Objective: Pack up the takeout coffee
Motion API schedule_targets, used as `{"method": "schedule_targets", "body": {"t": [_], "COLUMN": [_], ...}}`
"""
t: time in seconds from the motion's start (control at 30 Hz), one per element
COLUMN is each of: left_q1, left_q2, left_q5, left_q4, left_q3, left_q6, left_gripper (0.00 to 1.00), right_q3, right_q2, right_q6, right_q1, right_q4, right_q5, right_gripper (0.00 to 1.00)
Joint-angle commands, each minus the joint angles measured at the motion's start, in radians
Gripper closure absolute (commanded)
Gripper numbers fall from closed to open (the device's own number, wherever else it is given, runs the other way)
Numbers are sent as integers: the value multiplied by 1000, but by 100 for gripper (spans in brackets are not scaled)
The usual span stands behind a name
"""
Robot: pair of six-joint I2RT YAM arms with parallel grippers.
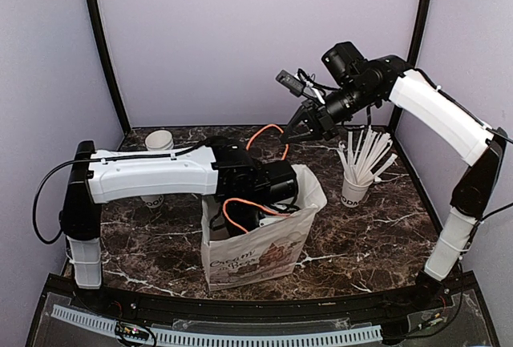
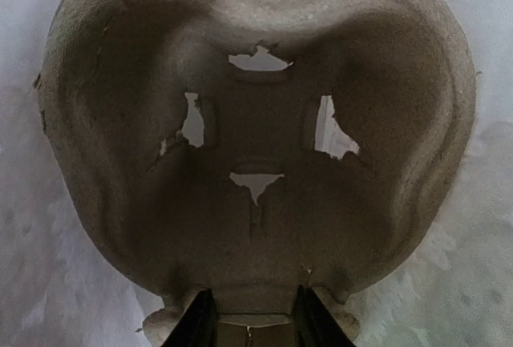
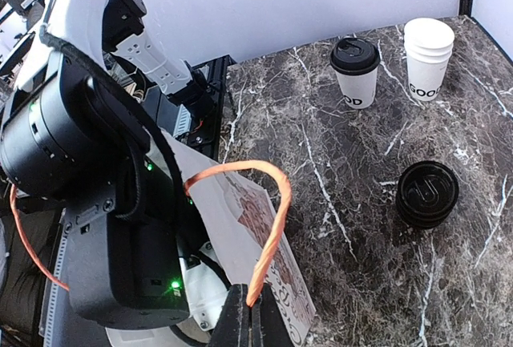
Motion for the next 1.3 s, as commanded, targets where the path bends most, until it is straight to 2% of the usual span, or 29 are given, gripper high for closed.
{"method": "schedule_targets", "body": {"t": [0.0,0.37,0.8,1.0,1.07,1.27], "left_q1": [-7,-7,-5,0,1,3], "left_q2": [19,85,134,135,130,69], "left_q5": [23,15,-20,-96,-117,-138], "left_q4": [-13,0,77,80,75,97], "left_q3": [-11,-14,-51,-53,-41,1], "left_q6": [-22,-16,-17,-27,-28,-33], "left_gripper": [68,70,66,58,51,47], "right_q3": [31,81,62,49,46,42], "right_q2": [10,0,-27,-29,-27,-29], "right_q6": [5,-9,-13,-15,-15,-21], "right_q1": [2,1,1,1,1,1], "right_q4": [18,2,2,4,2,0], "right_q5": [4,75,108,117,119,138], "right_gripper": [100,100,100,100,100,99]}}
